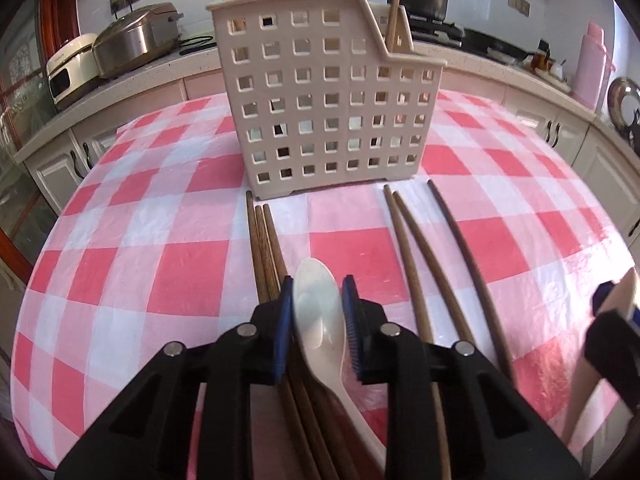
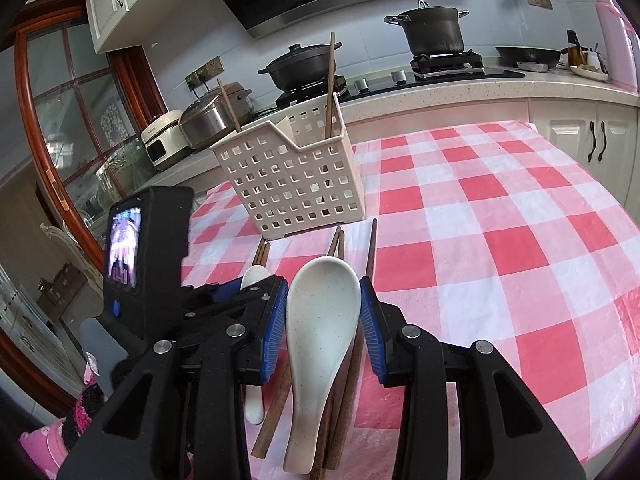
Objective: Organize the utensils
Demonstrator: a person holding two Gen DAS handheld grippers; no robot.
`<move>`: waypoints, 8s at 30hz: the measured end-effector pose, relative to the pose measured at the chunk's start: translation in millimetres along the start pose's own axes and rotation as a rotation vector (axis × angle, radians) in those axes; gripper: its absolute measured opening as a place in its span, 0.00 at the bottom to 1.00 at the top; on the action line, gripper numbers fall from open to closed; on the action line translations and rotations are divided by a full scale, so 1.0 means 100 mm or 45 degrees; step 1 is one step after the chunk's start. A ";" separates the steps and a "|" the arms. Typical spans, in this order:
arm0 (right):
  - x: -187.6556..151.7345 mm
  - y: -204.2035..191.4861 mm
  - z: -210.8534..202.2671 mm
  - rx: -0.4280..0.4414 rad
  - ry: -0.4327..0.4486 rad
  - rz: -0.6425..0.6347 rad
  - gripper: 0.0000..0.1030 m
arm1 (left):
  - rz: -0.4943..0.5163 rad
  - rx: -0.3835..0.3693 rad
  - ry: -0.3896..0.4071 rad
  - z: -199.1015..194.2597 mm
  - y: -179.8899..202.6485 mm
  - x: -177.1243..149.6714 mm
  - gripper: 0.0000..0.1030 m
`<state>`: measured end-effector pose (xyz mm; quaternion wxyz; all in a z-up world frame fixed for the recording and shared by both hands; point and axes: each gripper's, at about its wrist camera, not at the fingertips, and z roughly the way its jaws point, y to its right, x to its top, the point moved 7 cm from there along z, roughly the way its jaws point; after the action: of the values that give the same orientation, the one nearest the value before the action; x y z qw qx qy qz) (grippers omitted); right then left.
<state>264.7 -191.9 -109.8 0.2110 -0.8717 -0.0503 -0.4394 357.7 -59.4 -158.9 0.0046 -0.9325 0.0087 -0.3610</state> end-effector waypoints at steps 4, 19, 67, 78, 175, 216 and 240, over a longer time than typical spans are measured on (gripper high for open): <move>-0.01 -0.07 0.00 0.004 0.000 -0.010 0.35 | -0.024 -0.048 0.048 -0.11 -0.05 0.03 0.08; -0.01 -0.14 0.02 0.010 -0.004 -0.013 0.35 | 0.045 -0.091 0.029 0.00 0.03 0.05 0.41; 0.37 -0.54 -0.30 -0.018 0.149 -0.134 0.35 | -0.043 -0.127 0.533 -1.31 -0.38 0.37 0.10; 0.79 -0.50 -0.16 -0.037 0.171 -0.160 0.35 | -0.083 -0.070 0.621 -1.36 -0.52 0.87 0.10; 0.29 0.42 0.65 -0.295 -0.085 -0.076 0.41 | -0.117 0.160 0.385 -0.67 -0.83 0.18 0.84; 0.16 0.49 1.06 -0.280 -0.309 -0.116 0.07 | -0.186 0.080 -0.056 0.16 -0.80 0.06 0.64; 0.15 0.52 1.09 -0.234 -0.328 -0.082 0.07 | -0.119 0.064 -0.067 0.26 -0.62 0.11 0.08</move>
<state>368.7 -195.3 -172.1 0.1079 -0.9343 -0.0646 -0.3335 384.5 2.4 -169.9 0.0114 -0.9407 -0.0441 -0.3363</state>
